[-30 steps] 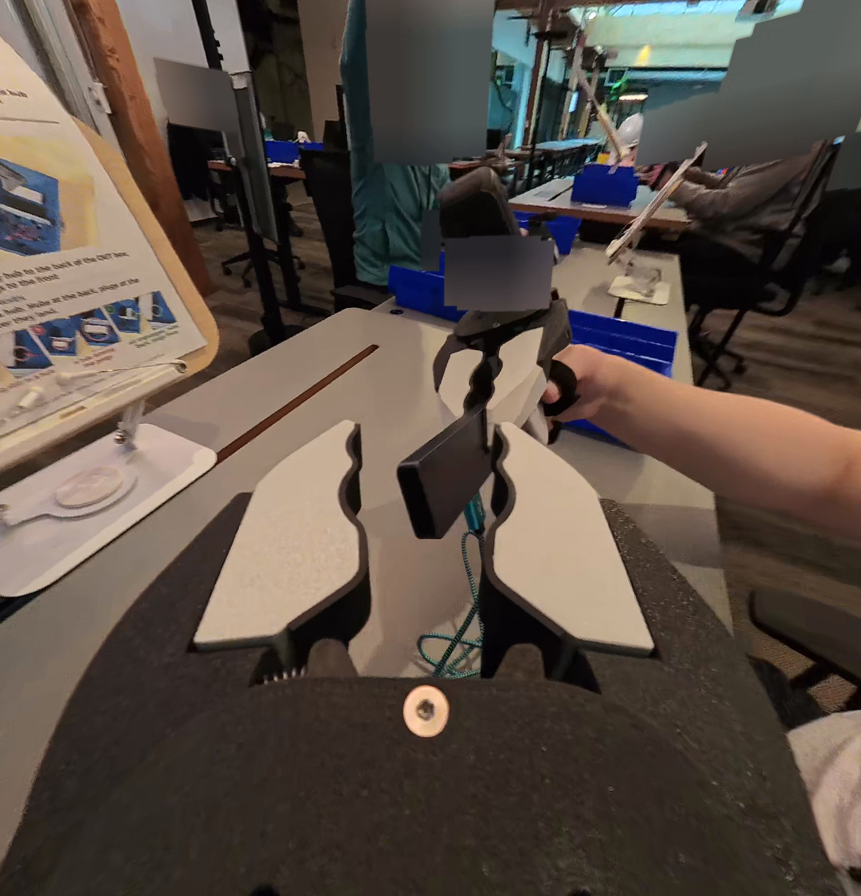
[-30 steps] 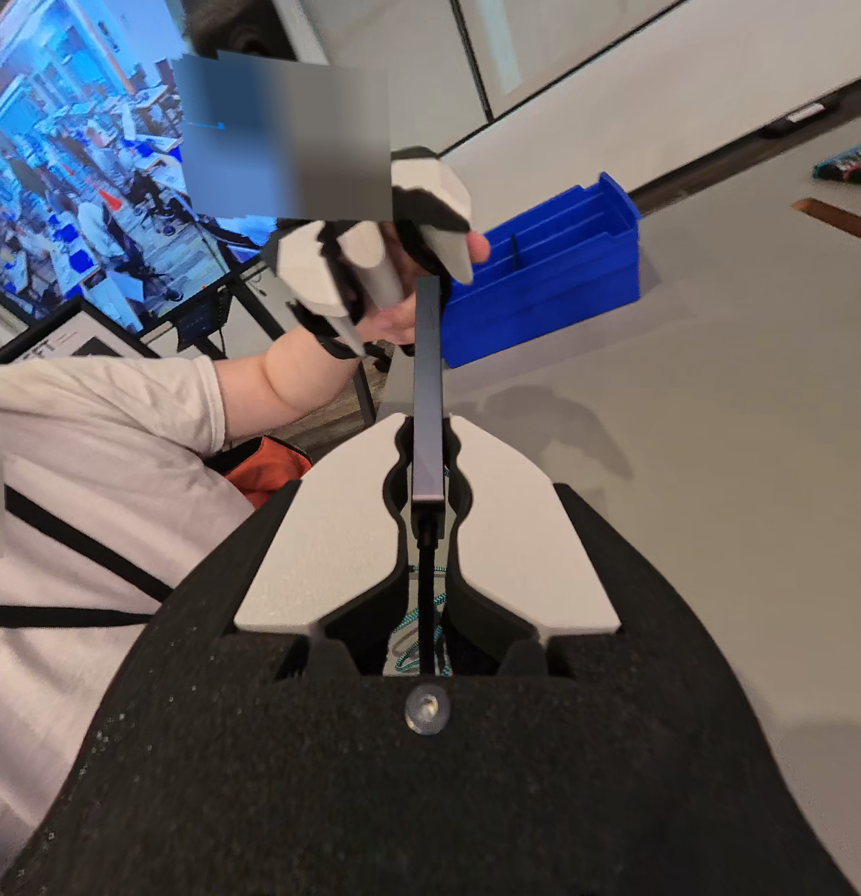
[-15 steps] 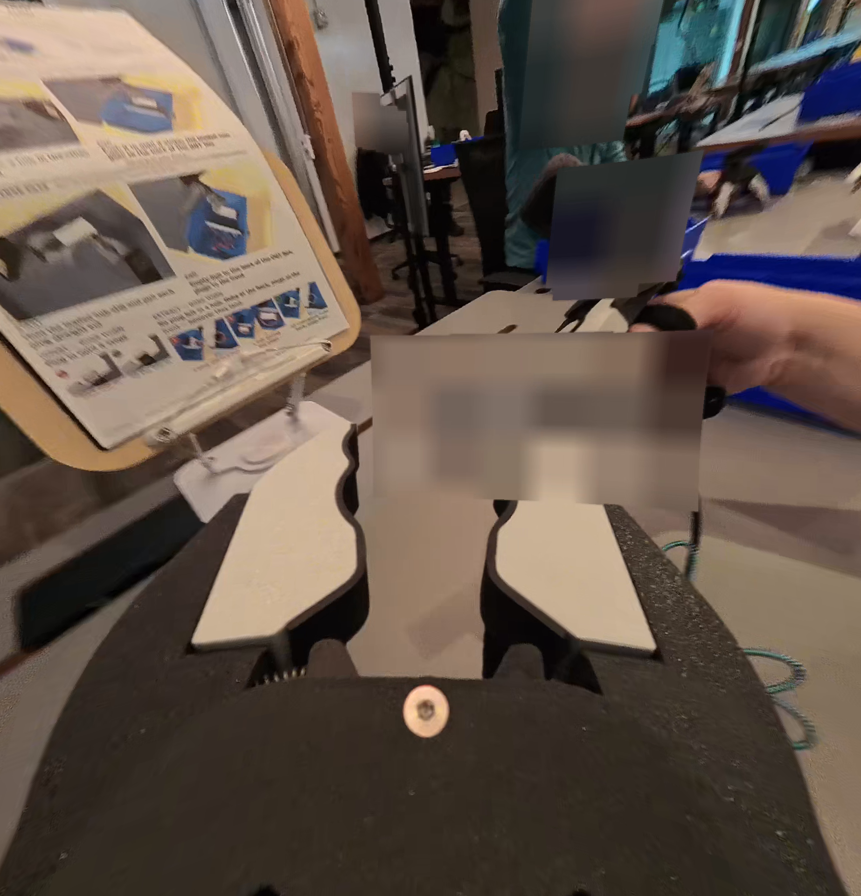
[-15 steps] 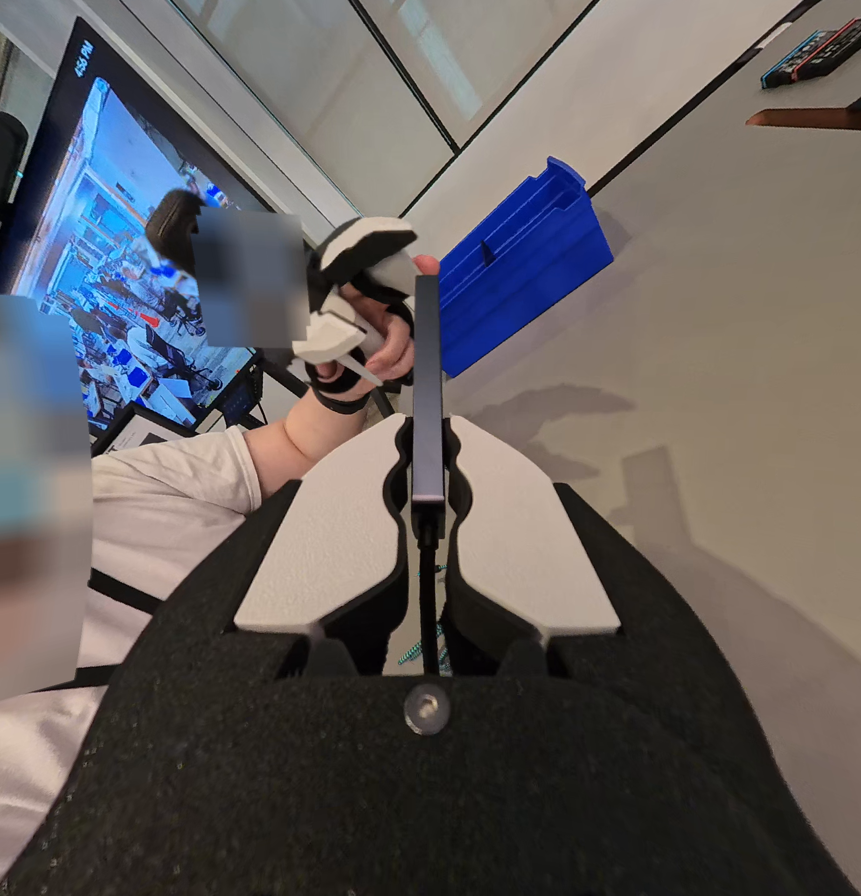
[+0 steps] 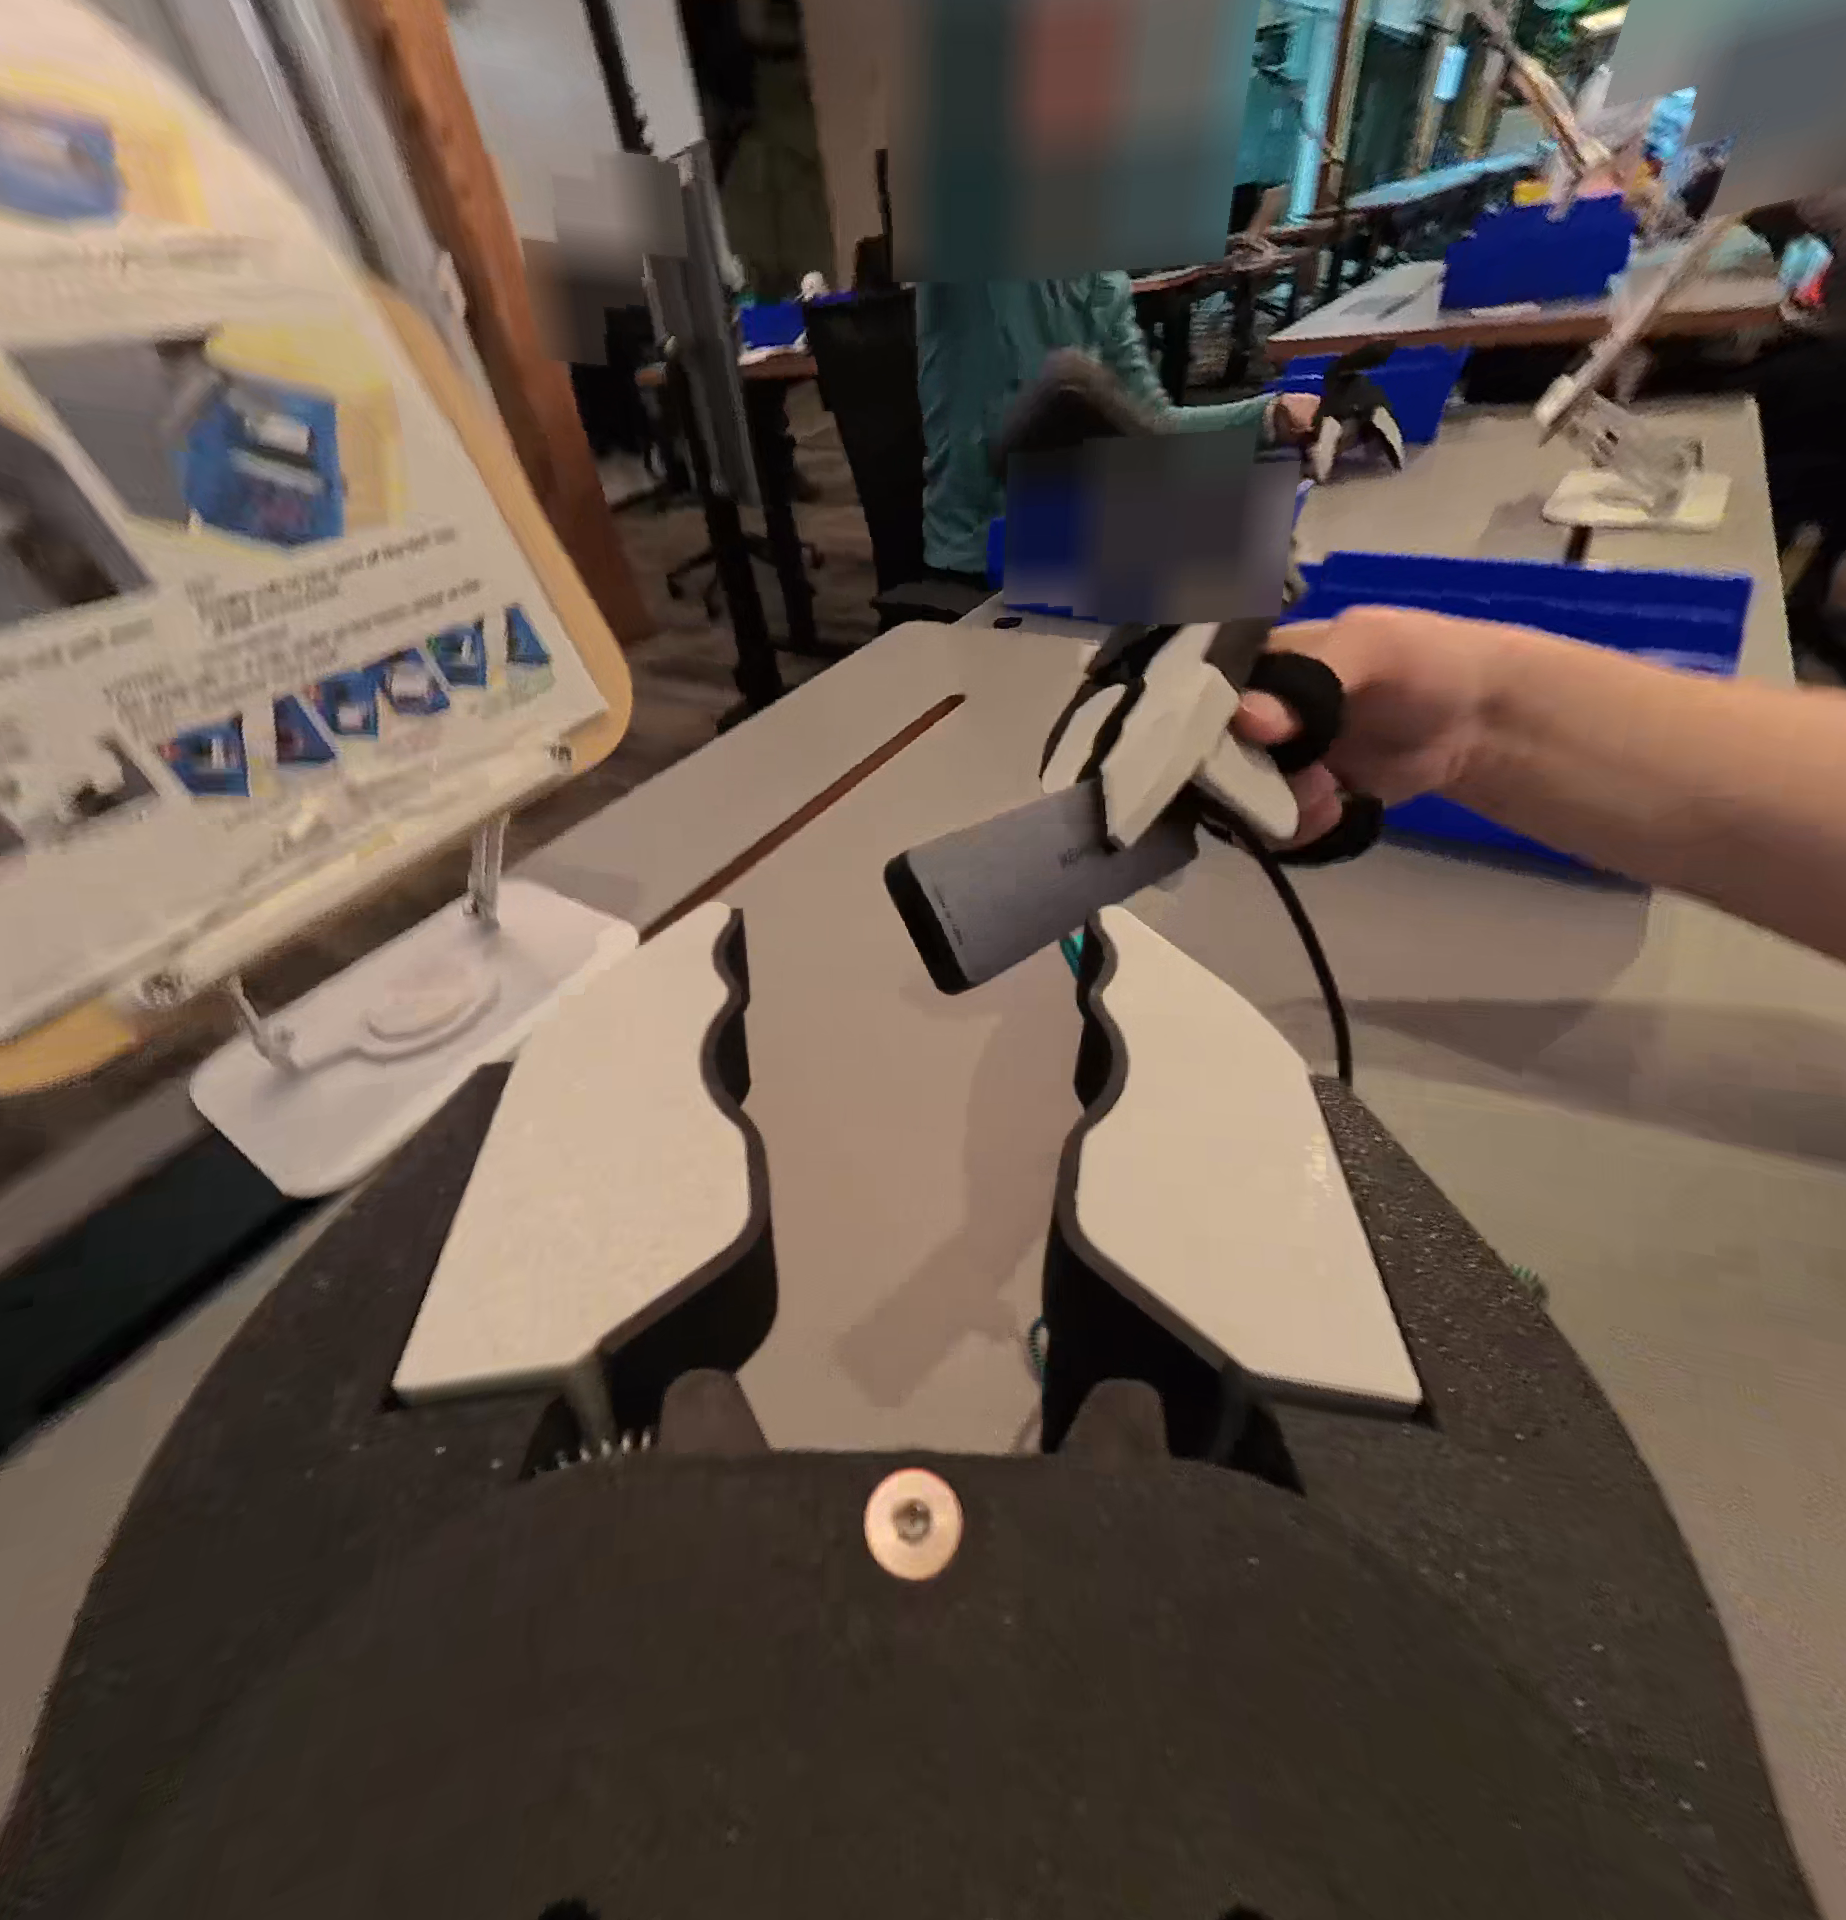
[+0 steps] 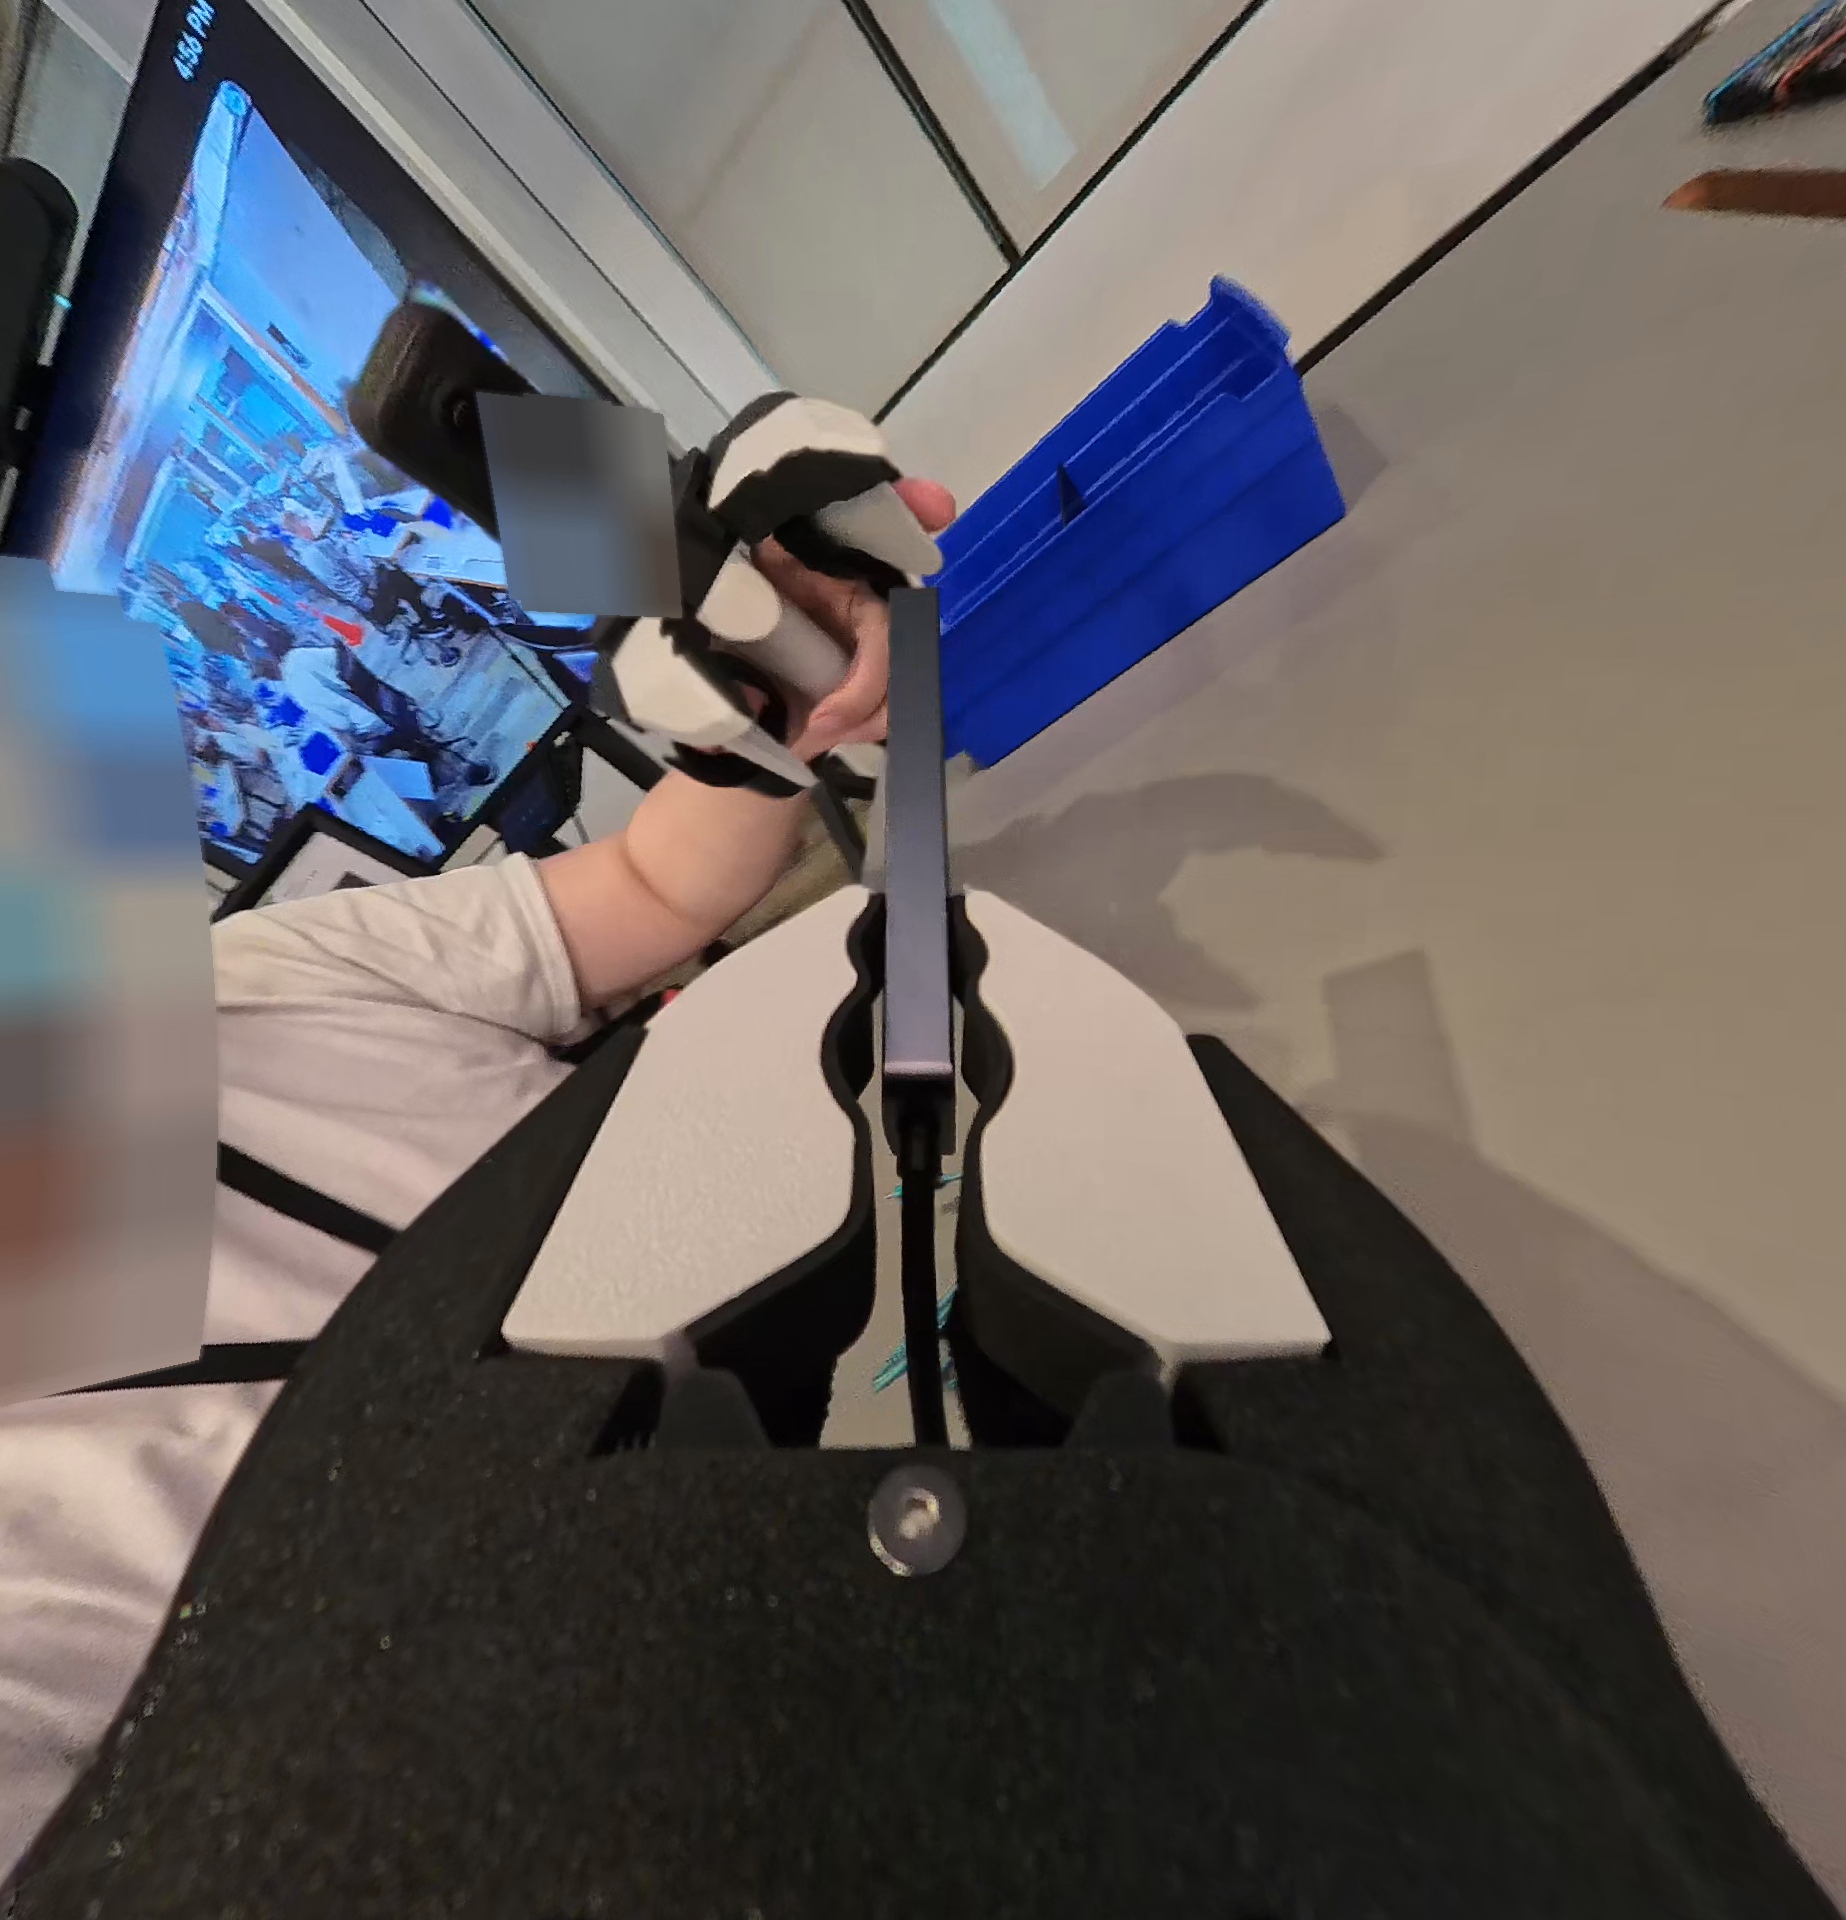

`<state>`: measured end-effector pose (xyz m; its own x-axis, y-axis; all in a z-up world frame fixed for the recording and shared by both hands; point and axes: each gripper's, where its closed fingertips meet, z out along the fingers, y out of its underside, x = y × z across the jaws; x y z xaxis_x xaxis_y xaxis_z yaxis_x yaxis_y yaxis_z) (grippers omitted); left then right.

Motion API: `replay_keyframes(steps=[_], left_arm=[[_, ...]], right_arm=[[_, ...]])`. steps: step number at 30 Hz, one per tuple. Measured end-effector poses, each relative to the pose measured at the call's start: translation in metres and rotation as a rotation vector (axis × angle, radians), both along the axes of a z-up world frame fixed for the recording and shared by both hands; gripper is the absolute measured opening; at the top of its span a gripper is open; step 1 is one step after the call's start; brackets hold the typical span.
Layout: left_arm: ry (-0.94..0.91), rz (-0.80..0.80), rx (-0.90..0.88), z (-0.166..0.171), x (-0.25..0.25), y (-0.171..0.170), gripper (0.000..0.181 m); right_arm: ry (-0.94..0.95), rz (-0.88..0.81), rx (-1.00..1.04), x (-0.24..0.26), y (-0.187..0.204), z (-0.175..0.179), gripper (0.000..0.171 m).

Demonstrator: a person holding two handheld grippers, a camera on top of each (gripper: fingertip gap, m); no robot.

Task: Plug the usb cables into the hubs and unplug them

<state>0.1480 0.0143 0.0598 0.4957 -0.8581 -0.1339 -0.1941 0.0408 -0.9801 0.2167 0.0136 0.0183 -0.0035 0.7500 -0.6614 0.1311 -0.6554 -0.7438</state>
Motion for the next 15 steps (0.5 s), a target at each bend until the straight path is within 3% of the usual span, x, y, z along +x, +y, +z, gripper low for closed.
replay_keyframes(steps=[3, 10, 15], left_arm=[[0.062, -0.162, 0.139, -0.005, 0.005, -0.019, 0.056], [0.174, -0.245, 0.295, -0.009, 0.009, -0.015, 0.058], [0.136, -0.300, 0.366, -0.010, 0.020, -0.015, 0.049]], right_arm=[[-0.002, 0.056, -0.107, 0.003, -0.002, 0.000, 0.011], [0.024, 0.204, -0.323, 0.005, -0.006, 0.004, 0.011], [0.054, 0.300, -0.434, 0.003, -0.012, 0.002, 0.011]])
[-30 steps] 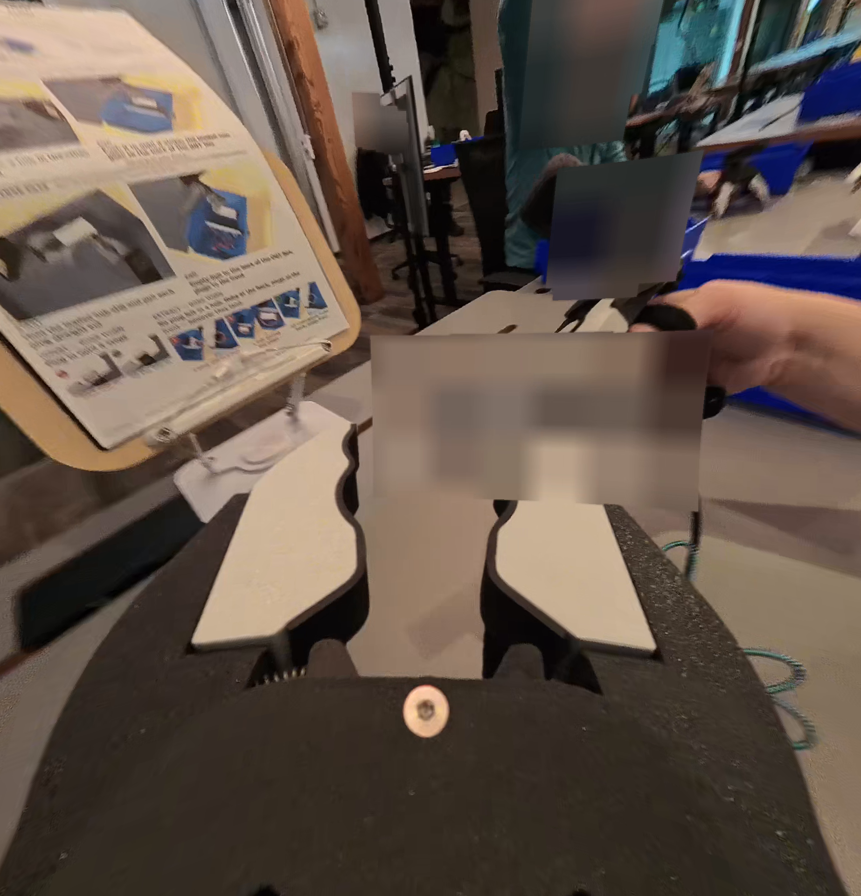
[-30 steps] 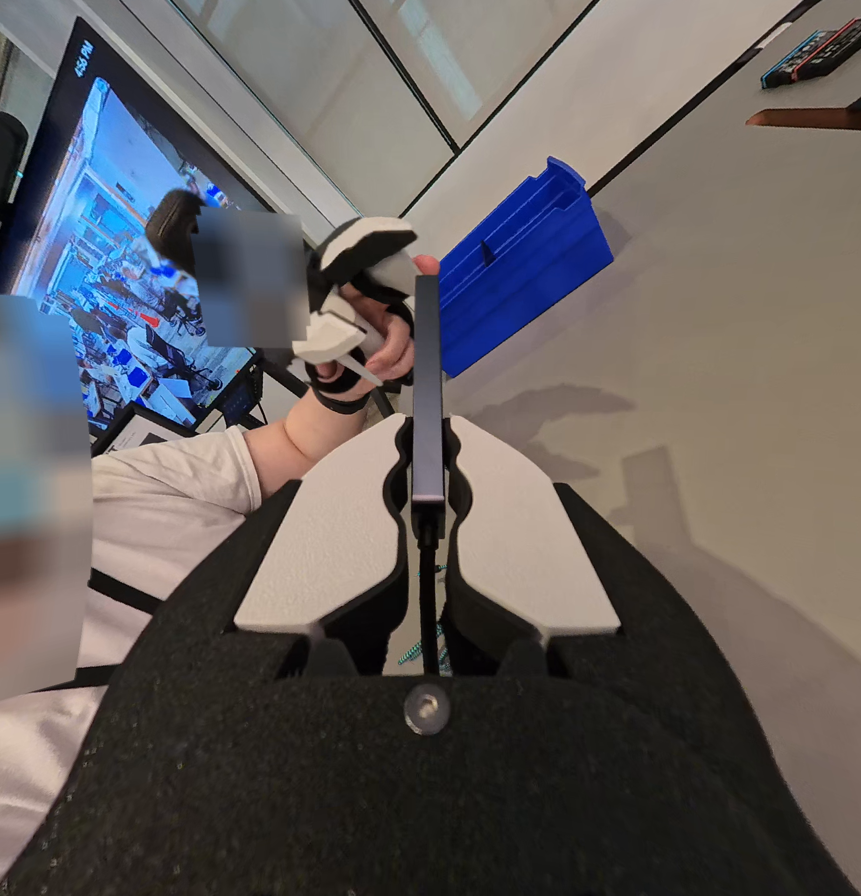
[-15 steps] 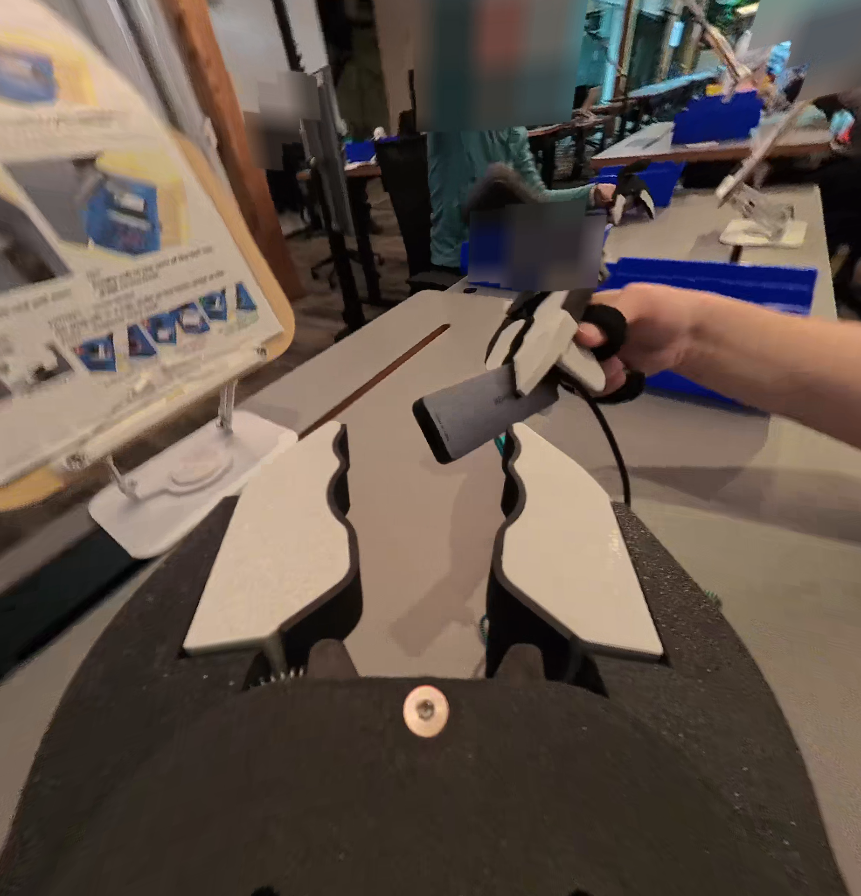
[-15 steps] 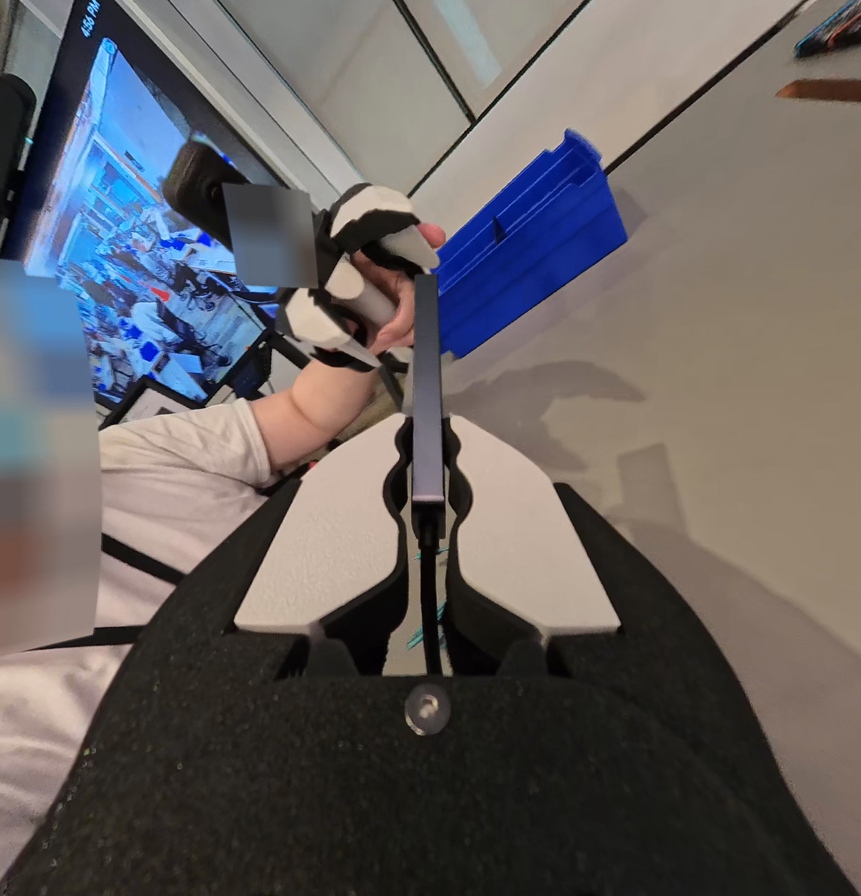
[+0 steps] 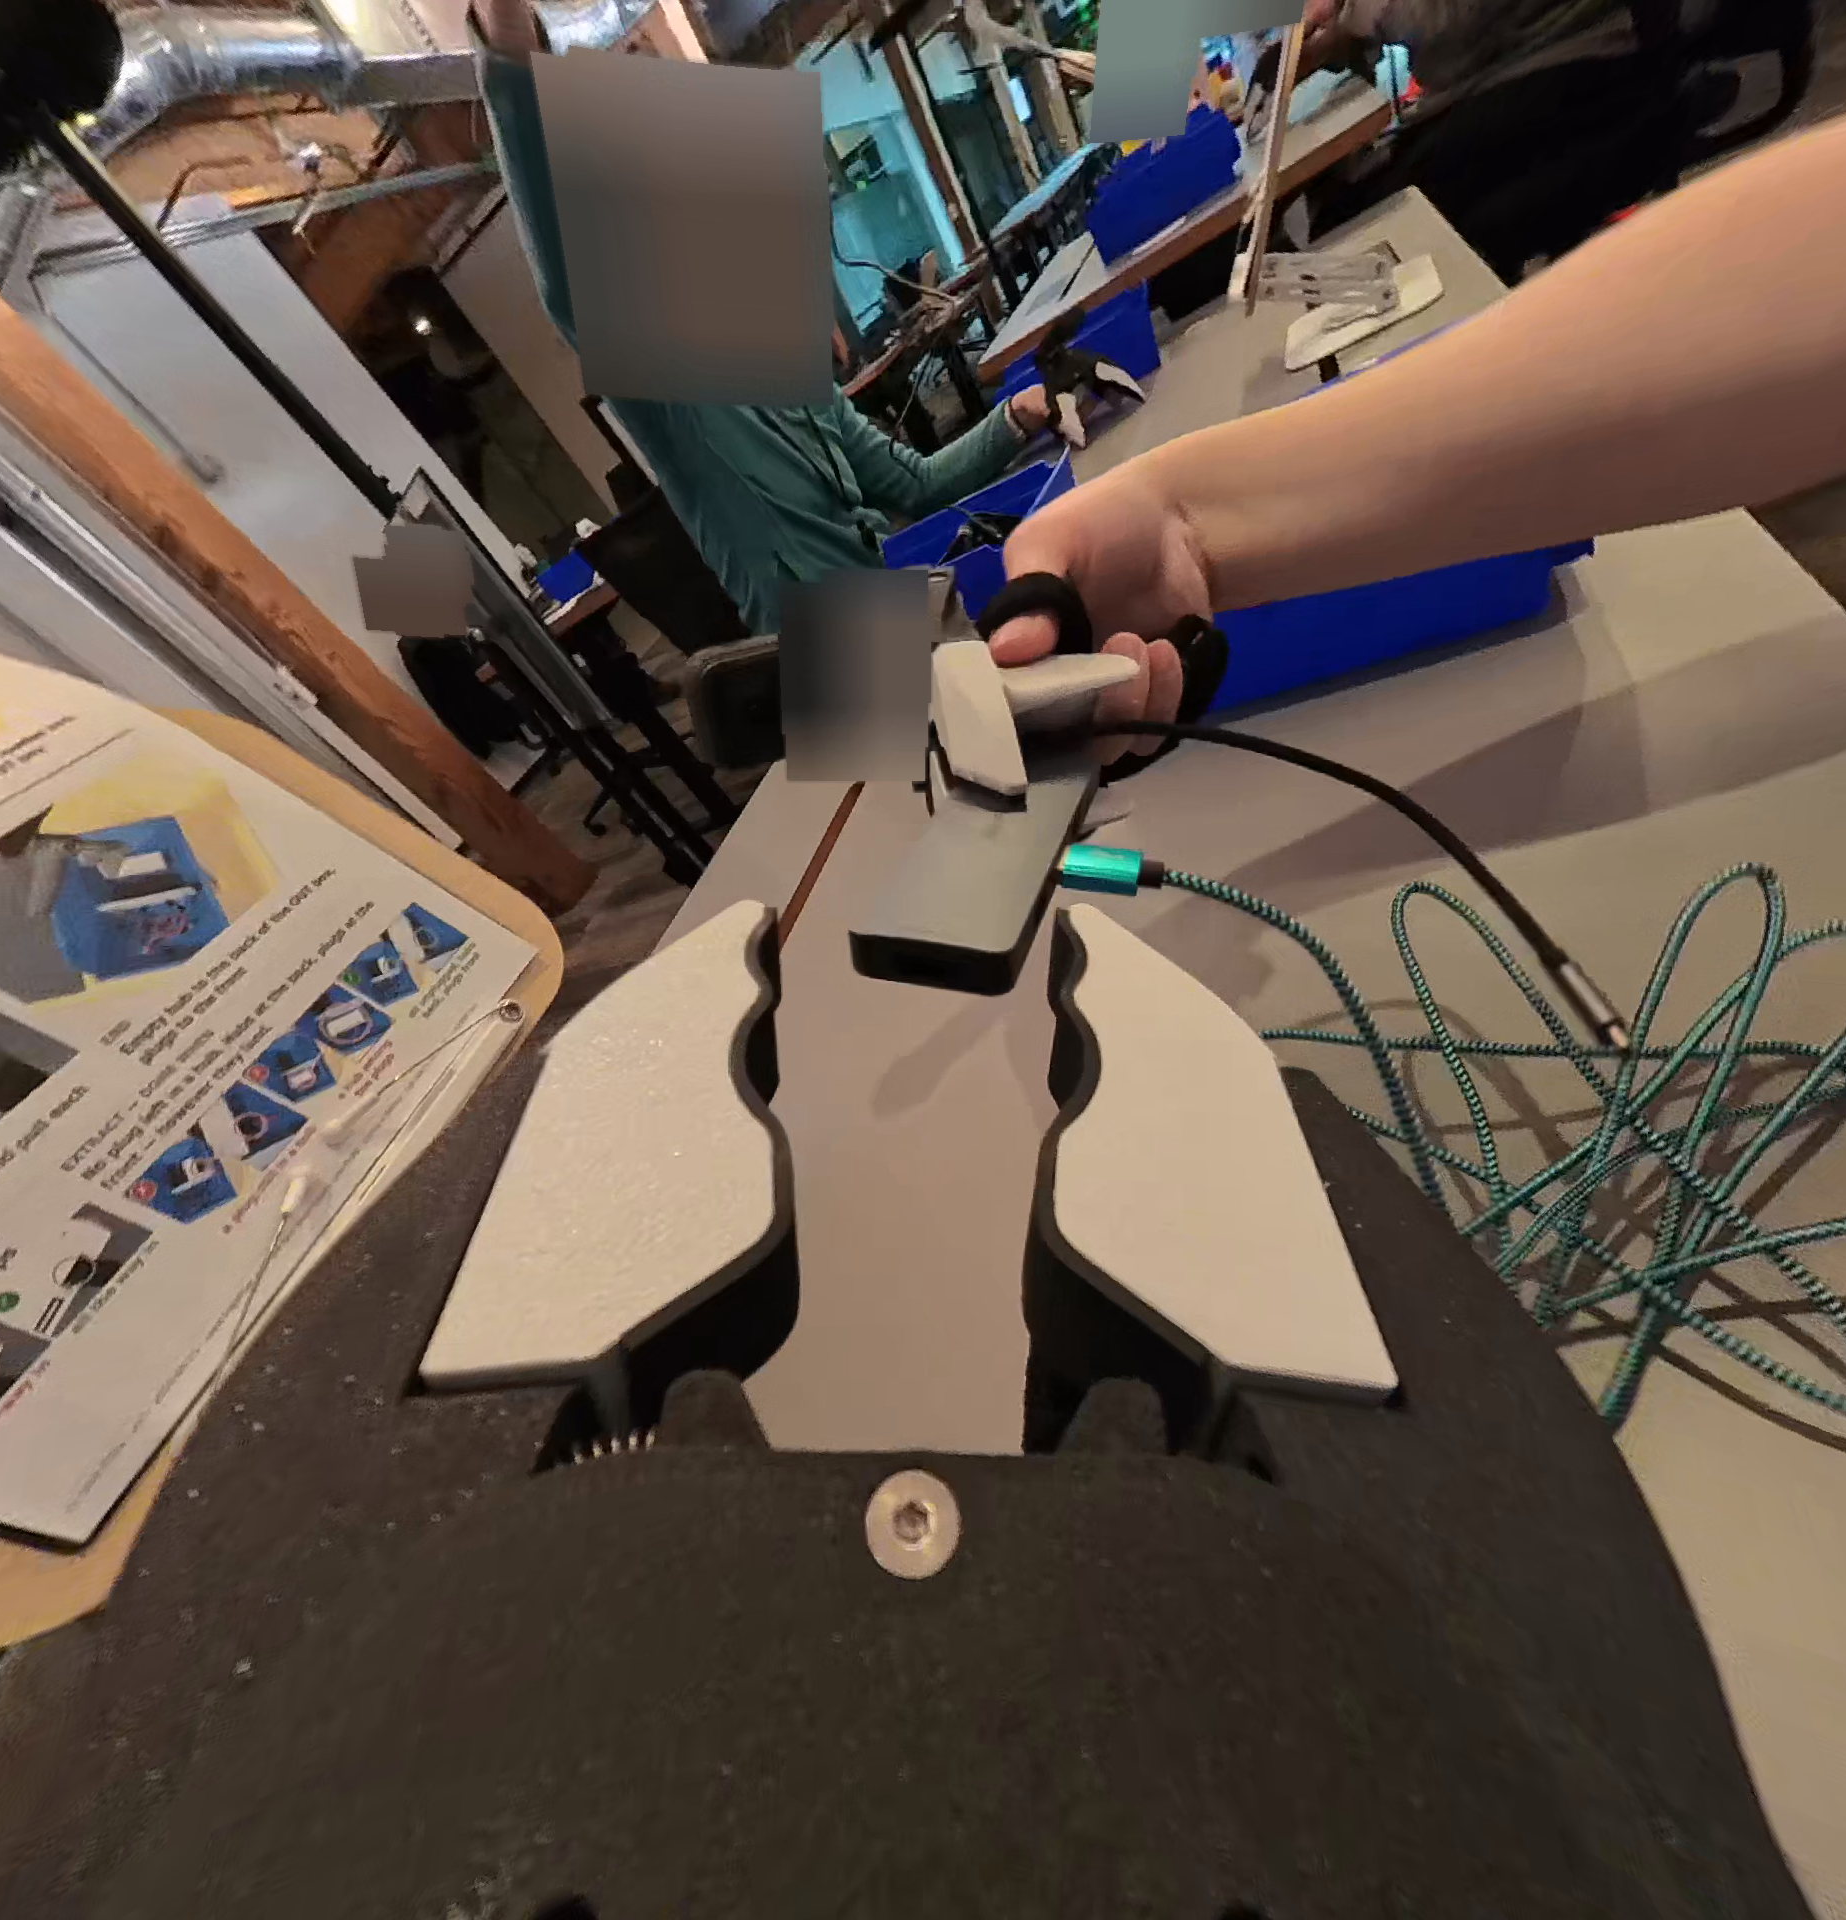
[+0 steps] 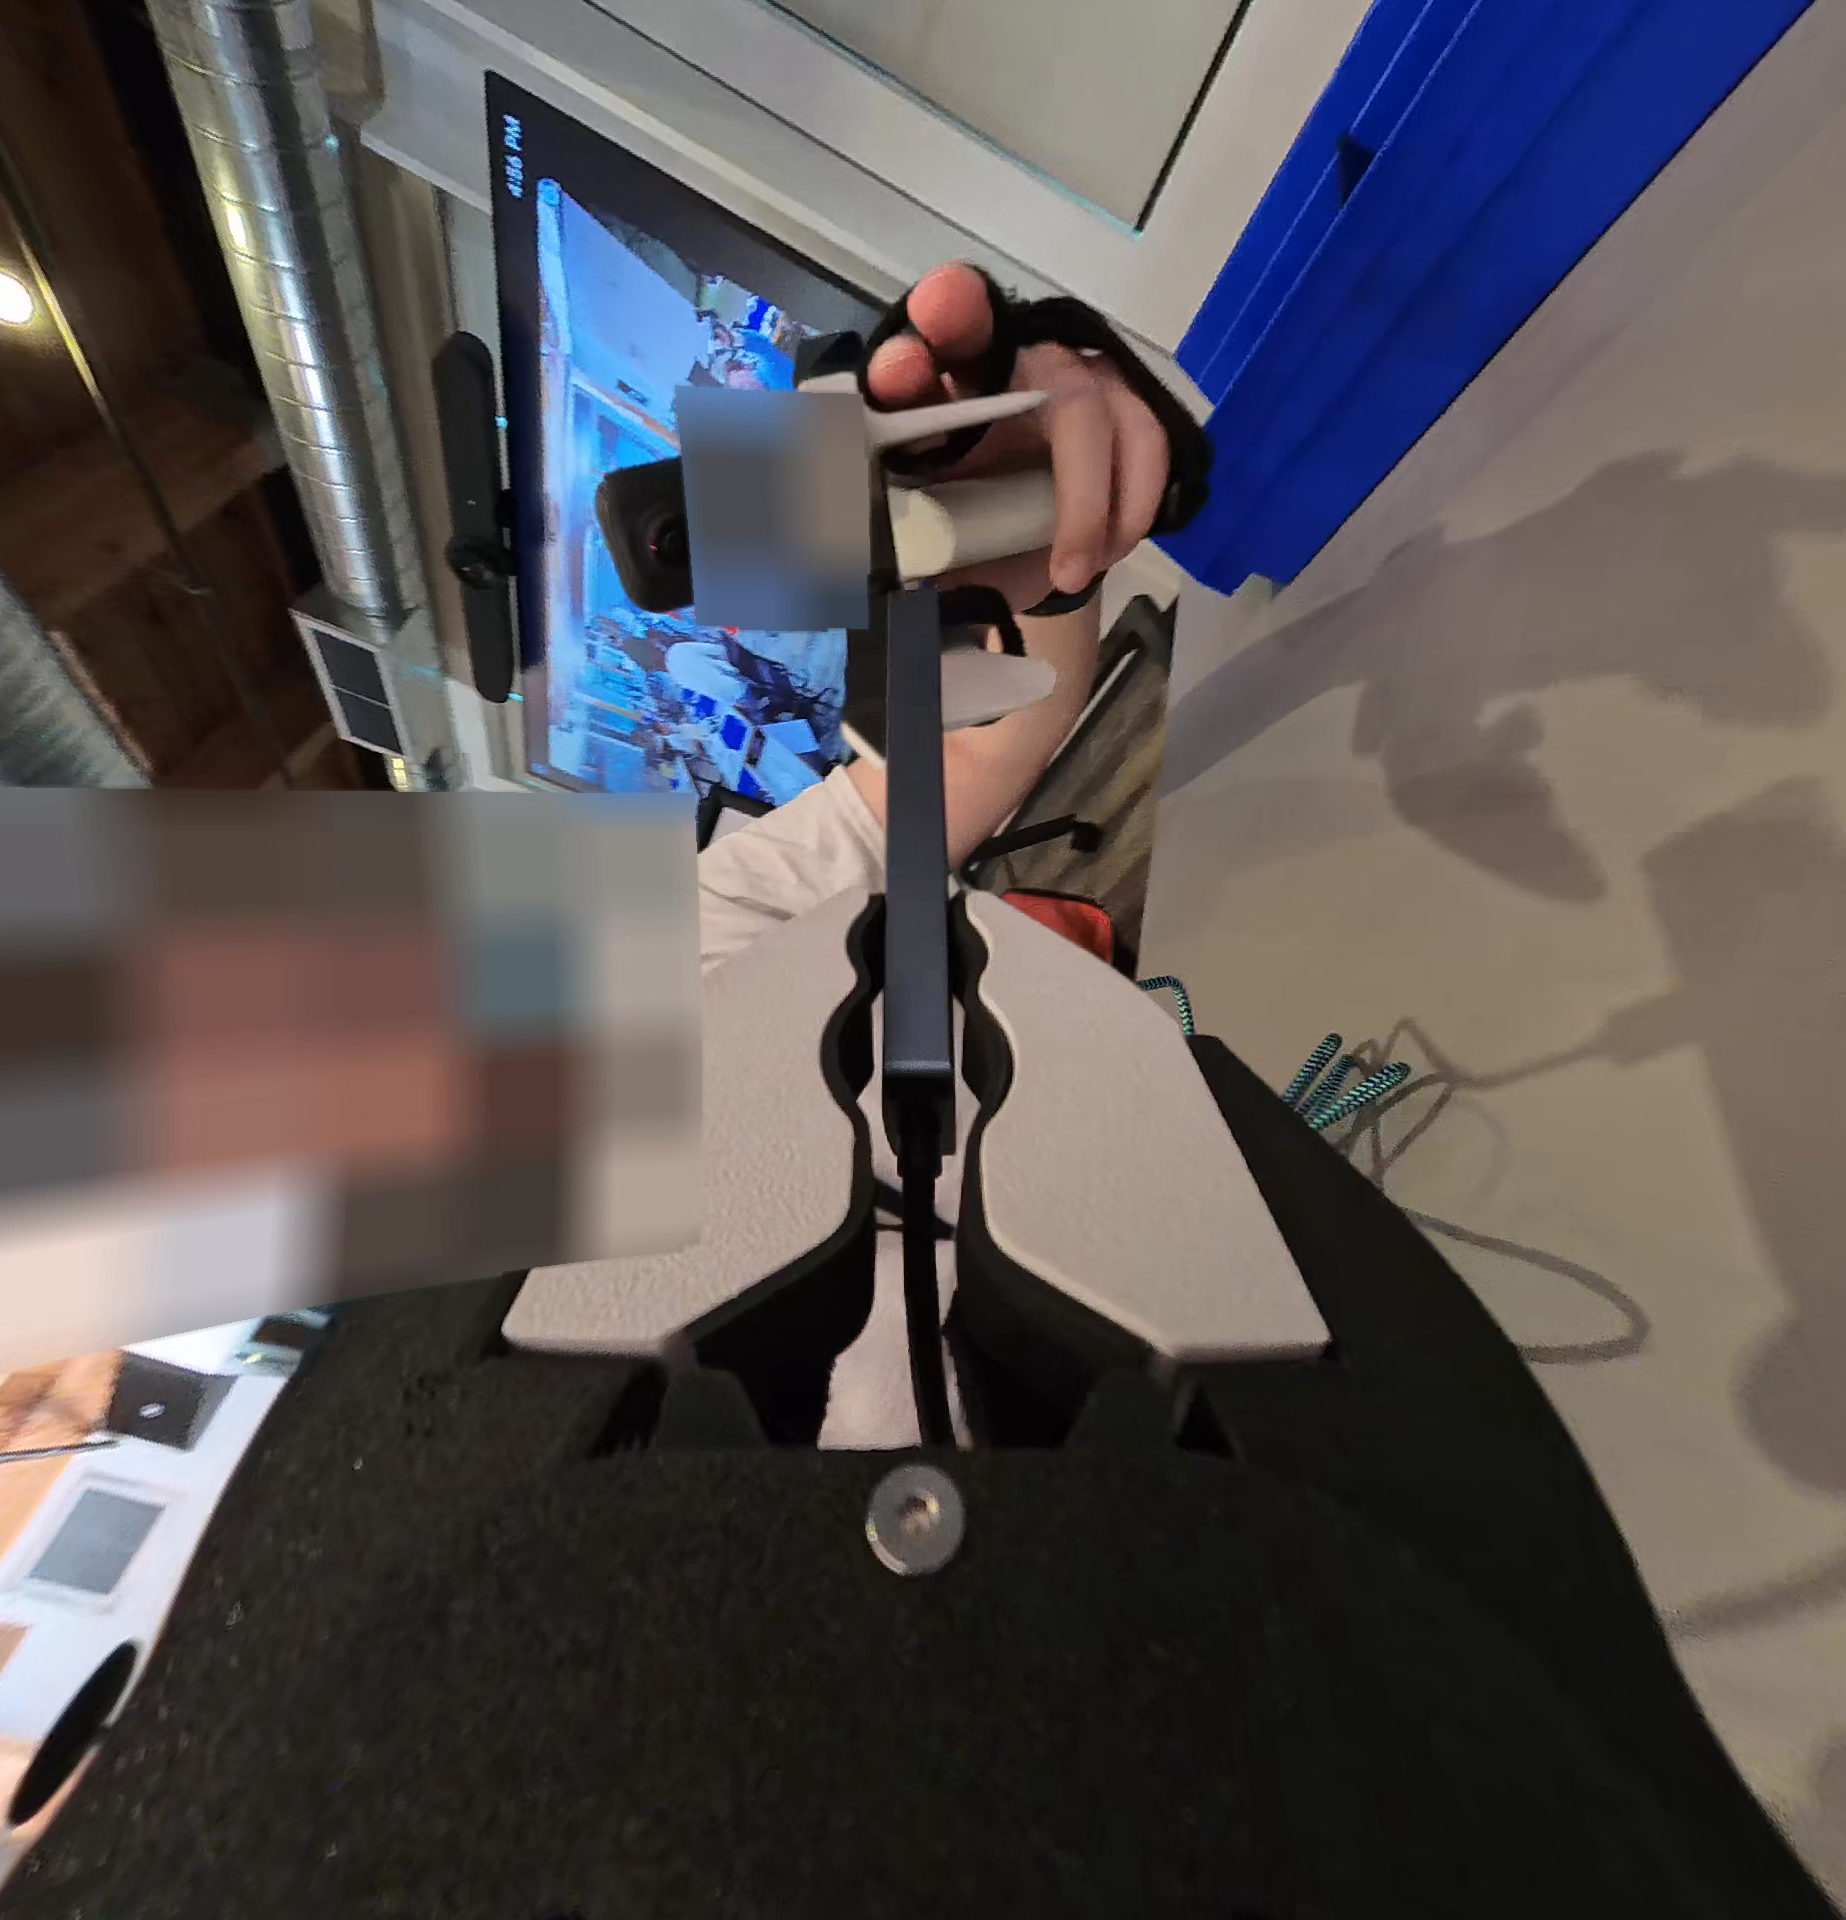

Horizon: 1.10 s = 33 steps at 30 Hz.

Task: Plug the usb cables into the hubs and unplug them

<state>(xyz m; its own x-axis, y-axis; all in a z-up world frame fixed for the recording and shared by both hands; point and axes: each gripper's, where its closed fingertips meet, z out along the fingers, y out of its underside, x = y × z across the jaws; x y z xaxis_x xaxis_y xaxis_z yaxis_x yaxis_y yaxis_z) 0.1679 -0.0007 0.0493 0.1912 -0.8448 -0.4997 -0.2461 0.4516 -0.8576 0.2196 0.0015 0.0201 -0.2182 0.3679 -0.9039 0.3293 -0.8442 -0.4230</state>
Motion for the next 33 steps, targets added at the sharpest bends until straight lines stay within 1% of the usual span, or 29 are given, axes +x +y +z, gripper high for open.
replay_keyframes(steps=[2, 6, 8, 11, 14, 20, 22, 27, 33], left_arm=[[0.029, -0.008, 0.035, -0.008, 0.004, 0.001, 0.048], [0.048, -0.065, 0.002, -0.015, 0.013, -0.005, 0.048], [0.080, -0.059, 0.008, -0.021, 0.016, -0.002, 0.051], [0.081, -0.067, -0.017, -0.025, 0.020, 0.001, 0.053], [0.085, -0.079, -0.027, -0.028, 0.023, 0.001, 0.052], [0.068, -0.104, -0.074, -0.035, 0.028, -0.002, 0.045], [0.054, -0.109, -0.078, -0.035, 0.028, -0.003, 0.040], [0.039, -0.127, -0.116, -0.038, 0.029, -0.004, 0.039], [0.066, -0.087, -0.132, -0.044, 0.029, 0.000, 0.039]], right_arm=[[0.003, 0.023, -0.033, 0.001, 0.000, -0.002, 0.011], [-0.039, 0.056, -0.039, 0.004, -0.001, -0.009, 0.011], [-0.049, 0.071, -0.033, 0.005, -0.003, -0.010, 0.011], [-0.060, 0.089, -0.022, 0.004, -0.006, -0.010, 0.011], [-0.063, 0.095, -0.026, 0.003, -0.007, -0.011, 0.011], [-0.054, 0.110, -0.034, 0.003, -0.009, -0.013, 0.011], [-0.049, 0.108, -0.041, 0.003, -0.008, -0.013, 0.011], [-0.054, 0.119, -0.050, 0.004, -0.010, -0.015, 0.011], [-0.062, 0.107, -0.055, 0.004, -0.006, -0.020, 0.011]])
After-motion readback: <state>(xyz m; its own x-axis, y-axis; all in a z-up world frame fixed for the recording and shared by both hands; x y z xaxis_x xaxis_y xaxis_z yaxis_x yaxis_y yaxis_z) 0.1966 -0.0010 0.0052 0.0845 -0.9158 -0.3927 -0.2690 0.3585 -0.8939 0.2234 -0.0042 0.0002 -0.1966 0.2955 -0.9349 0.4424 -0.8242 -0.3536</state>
